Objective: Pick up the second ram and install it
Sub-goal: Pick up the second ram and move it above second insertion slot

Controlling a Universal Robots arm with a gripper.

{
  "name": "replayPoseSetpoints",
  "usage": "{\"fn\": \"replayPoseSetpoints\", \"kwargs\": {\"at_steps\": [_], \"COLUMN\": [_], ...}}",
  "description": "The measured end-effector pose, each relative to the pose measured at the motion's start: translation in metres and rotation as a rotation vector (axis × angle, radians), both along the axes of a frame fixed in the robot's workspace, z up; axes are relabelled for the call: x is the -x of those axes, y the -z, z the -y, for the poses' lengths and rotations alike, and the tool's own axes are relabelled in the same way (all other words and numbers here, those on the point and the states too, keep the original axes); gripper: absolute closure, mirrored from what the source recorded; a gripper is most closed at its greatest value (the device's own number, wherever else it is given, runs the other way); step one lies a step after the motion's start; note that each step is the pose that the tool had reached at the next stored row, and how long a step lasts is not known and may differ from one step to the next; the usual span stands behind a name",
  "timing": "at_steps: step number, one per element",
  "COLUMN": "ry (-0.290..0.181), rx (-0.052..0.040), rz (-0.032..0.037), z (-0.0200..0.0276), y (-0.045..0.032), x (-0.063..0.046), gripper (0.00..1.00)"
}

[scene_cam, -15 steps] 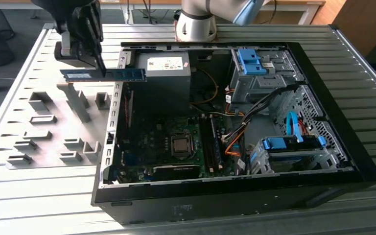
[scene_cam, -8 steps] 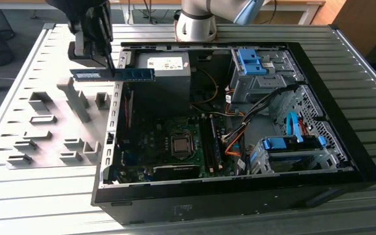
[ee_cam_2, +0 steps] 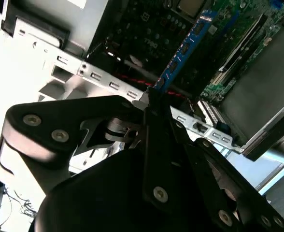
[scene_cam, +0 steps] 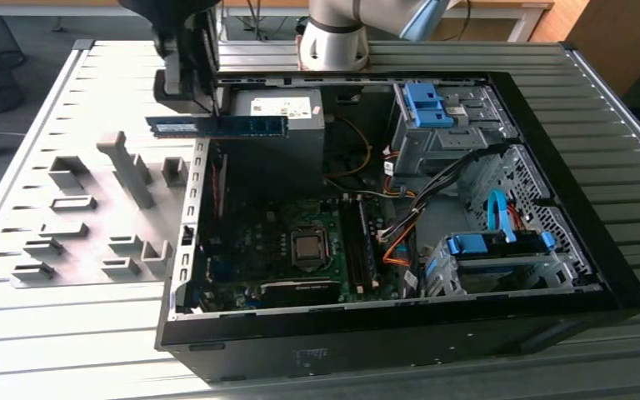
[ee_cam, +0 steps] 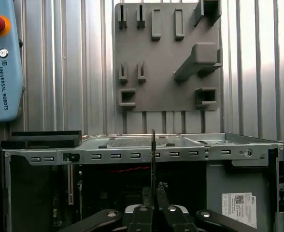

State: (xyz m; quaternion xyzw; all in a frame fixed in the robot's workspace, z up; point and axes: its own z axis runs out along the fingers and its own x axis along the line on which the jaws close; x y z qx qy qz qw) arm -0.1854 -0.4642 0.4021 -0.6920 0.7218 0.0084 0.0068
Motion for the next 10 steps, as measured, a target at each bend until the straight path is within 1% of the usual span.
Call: {"fn": "replayPoseSetpoints", "kwargs": {"at_steps": [10], "ry": [0.000], "rx": [-0.0001], "rz": [0.0000], "z": [0.0000], "y": [0.0002], "x": [-0.030], "gripper": [0.86]}}
